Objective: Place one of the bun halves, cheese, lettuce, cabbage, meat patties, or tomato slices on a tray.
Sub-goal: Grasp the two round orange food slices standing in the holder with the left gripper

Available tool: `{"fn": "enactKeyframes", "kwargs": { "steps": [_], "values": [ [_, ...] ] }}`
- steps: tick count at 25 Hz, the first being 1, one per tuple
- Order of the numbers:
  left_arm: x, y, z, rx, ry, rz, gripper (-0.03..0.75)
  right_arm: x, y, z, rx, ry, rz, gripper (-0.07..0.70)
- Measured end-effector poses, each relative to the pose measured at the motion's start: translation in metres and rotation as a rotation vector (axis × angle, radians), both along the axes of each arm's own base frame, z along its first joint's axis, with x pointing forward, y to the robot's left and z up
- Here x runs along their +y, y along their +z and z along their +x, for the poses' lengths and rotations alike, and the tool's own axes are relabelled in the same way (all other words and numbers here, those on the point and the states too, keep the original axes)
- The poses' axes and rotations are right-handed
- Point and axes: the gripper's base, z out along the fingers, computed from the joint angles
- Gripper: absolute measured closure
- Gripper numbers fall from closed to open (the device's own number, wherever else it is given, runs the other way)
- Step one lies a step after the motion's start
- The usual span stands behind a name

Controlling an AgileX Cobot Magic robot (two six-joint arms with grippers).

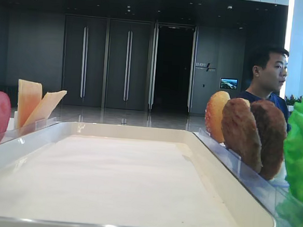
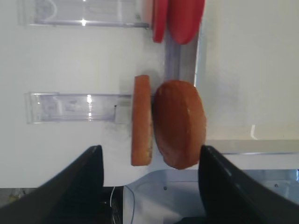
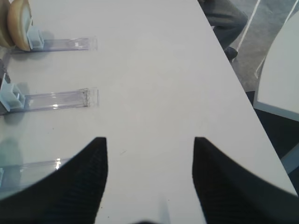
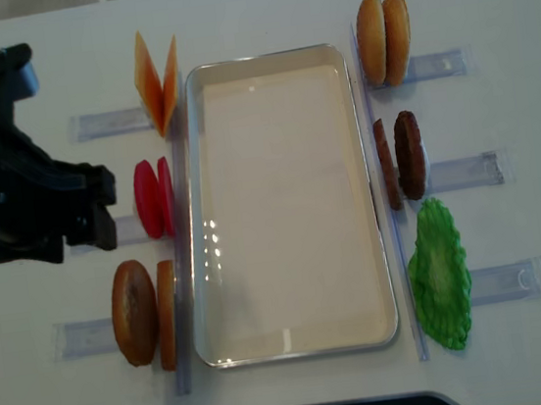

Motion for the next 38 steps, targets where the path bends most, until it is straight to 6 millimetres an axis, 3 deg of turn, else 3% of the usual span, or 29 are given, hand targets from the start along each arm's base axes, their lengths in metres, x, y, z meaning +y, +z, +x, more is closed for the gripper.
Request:
{"fn": "enactKeyframes", "kwargs": {
  "steps": [7, 10, 38],
  "values": [
    [-0.049, -0.028, -0.001, 0.102, -0.029, 0.050, 0.230, 0.000, 0.000, 0.000, 0.000, 0.000, 0.000, 0.216],
    [-0.054, -0.034, -0.001, 0.119, -0.021, 0.059, 0.230, 0.000, 0.000, 0.000, 0.000, 0.000, 0.000, 0.216],
    [-0.070, -0.085, 0.020, 0.270, -0.001, 0.172, 0.230, 0.000, 0.000, 0.000, 0.000, 0.000, 0.000, 0.216]
  ]
}}
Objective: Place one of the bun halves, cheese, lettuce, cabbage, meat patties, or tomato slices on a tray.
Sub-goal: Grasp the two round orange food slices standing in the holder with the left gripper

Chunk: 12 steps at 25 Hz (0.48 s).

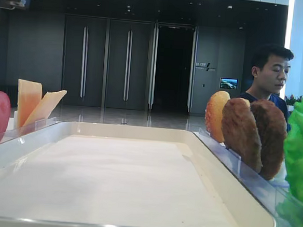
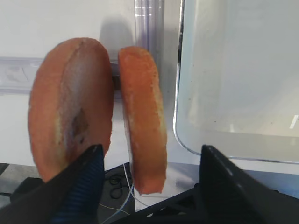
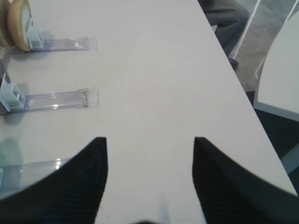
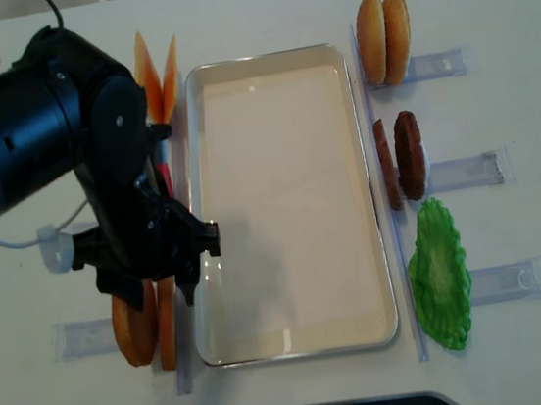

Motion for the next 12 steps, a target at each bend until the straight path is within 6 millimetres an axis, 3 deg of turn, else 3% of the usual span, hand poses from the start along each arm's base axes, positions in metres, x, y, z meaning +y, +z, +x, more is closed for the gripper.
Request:
{"fn": "enactKeyframes", "kwargs": {
  "steps": [12],
  "values": [
    [-0.002, -0.014, 0.005, 0.039, -0.064, 0.038, 0.230, 0.000, 0.000, 0.000, 0.000, 0.000, 0.000, 0.216]
  ]
}}
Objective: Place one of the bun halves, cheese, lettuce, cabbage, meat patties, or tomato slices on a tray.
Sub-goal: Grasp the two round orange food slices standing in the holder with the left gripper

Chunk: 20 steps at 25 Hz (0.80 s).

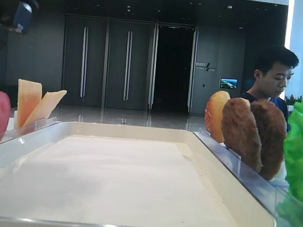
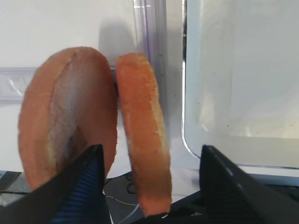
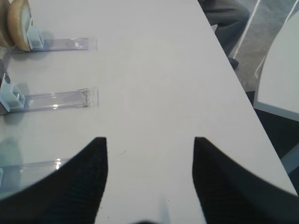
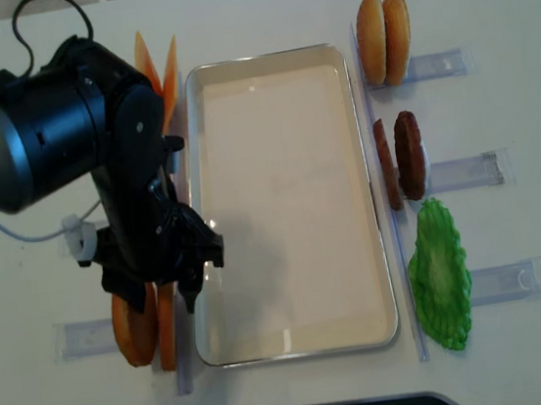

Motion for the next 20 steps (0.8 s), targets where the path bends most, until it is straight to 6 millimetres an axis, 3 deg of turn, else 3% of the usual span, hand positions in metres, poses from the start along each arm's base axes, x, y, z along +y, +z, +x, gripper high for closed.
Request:
{"fn": "enactKeyframes", "kwargs": {
  "steps": [5, 15, 20],
  "values": [
    [0.0004, 0.0000, 0.0004, 0.000, -0.026, 0.002, 0.265, 0.0000, 0.0000, 0.0000, 0.000, 0.000, 0.000, 0.216],
    [-0.0004, 0.0000, -0.0003, 0.016, -0.069, -0.010, 0.549, 0.0000, 0.0000, 0.0000, 0.000, 0.000, 0.000, 0.216],
    [-0.0001, 0.0000, -0.0003, 0.020, -0.089, -0.009, 0.562, 0.0000, 0.0000, 0.0000, 0.000, 0.000, 0.000, 0.216]
  ]
}}
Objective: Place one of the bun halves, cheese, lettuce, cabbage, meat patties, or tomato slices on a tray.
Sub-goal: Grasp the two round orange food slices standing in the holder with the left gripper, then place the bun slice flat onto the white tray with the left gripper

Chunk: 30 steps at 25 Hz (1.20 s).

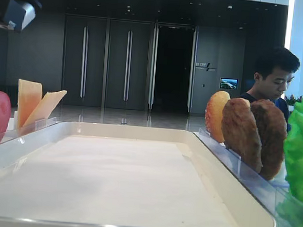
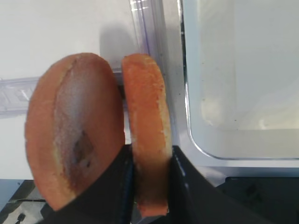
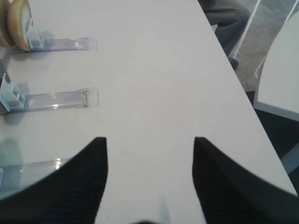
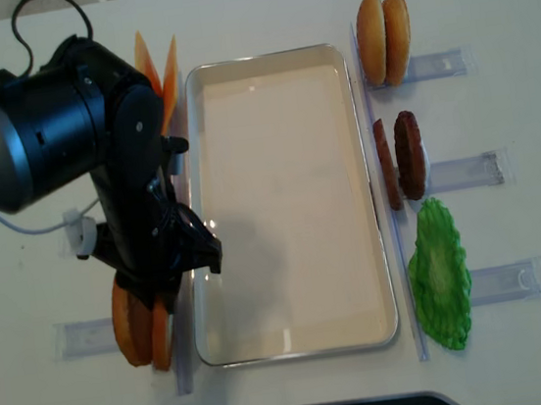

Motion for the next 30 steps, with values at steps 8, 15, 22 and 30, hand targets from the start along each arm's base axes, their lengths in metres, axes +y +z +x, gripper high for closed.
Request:
{"fn": "enactKeyframes", "kwargs": {
  "steps": [8, 15, 22, 30],
  "values": [
    [0.000, 0.000, 0.000, 0.003, -0.008, -0.003, 0.566, 0.000, 0.000, 0.000, 0.000, 0.000, 0.000, 0.216],
    [0.002, 0.014, -0.005, -0.033, -0.008, -0.042, 0.568, 0.000, 0.000, 0.000, 0.000, 0.000, 0.000, 0.216],
    [0.004, 0.027, -0.010, -0.065, -0.011, -0.081, 0.568, 0.000, 0.000, 0.000, 0.000, 0.000, 0.000, 0.216],
    [0.009, 0.048, -0.018, -0.121, -0.015, -0.146, 0.570, 0.000, 0.000, 0.000, 0.000, 0.000, 0.000, 0.216]
  ]
}}
